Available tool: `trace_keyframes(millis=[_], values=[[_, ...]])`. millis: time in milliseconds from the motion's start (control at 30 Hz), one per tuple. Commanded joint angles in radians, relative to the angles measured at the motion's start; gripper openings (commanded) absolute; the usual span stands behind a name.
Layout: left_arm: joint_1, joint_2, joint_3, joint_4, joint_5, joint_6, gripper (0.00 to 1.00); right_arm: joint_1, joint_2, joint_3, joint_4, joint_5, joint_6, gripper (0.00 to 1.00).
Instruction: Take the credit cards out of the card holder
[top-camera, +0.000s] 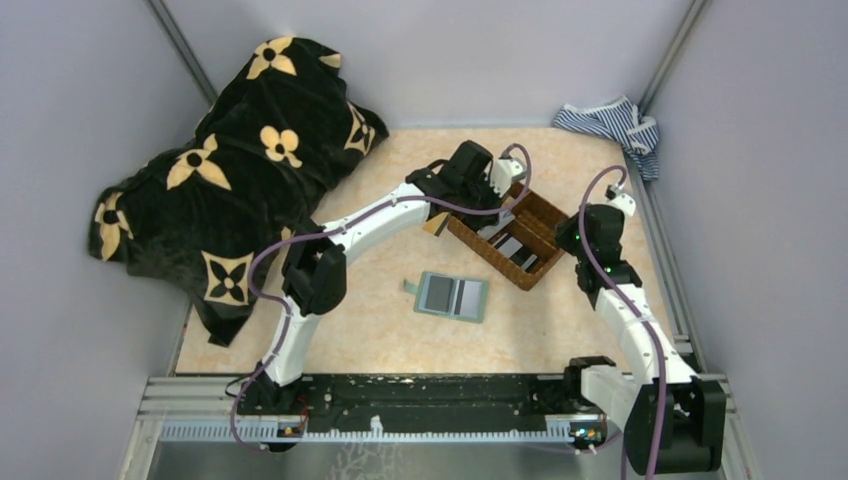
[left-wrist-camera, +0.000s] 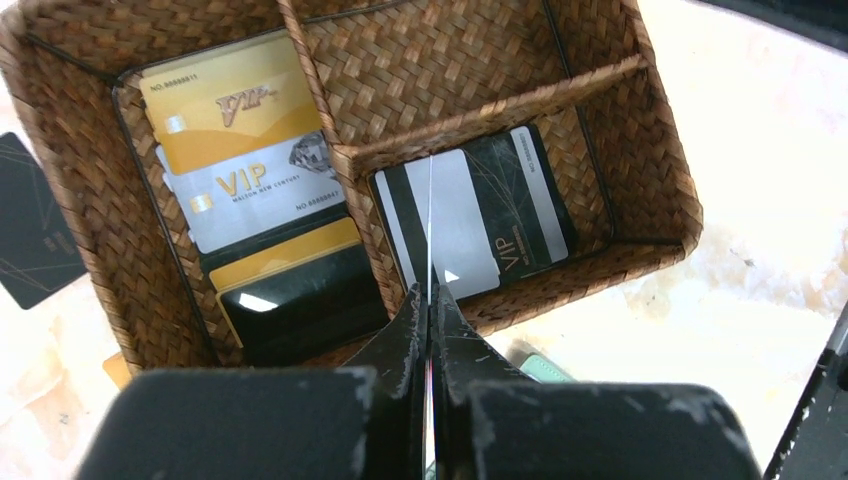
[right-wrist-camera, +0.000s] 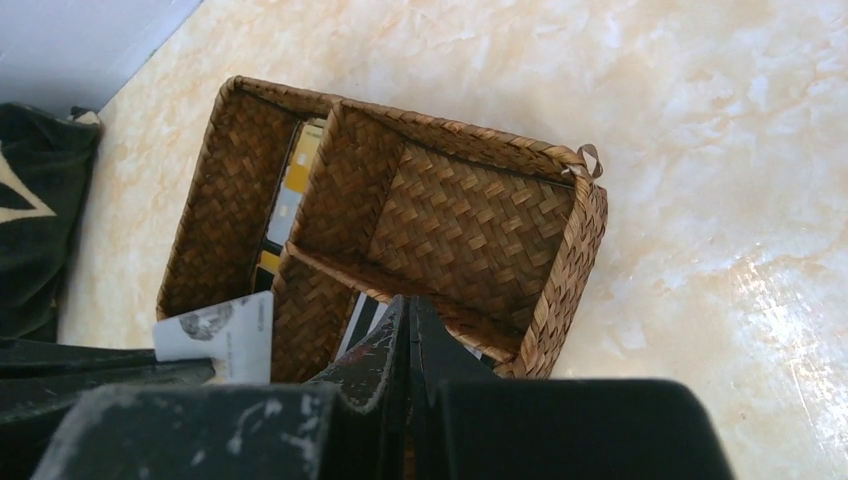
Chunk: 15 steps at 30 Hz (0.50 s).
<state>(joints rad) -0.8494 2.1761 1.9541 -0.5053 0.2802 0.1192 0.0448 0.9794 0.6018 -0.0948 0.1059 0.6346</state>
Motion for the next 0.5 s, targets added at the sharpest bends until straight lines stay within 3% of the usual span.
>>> trace_keyframes(millis=[0,233,467], values=[[-0.015,0.045,0.117,-0.106,-0.056,-0.021,0.0,0.001,-0.007,-0.011,0.063,-0.017,-0.015,0.0],[-0.033,0.094,0.229,-0.217,-0.098,-0.033,0.0,-0.005,0.014,-0.023,0.025,0.214,0.016,0.0],[-0.034,0.155,0.267,-0.298,-0.105,-0.018,0.0,-0.01,0.107,-0.021,0.05,0.153,-0.007,0.0]])
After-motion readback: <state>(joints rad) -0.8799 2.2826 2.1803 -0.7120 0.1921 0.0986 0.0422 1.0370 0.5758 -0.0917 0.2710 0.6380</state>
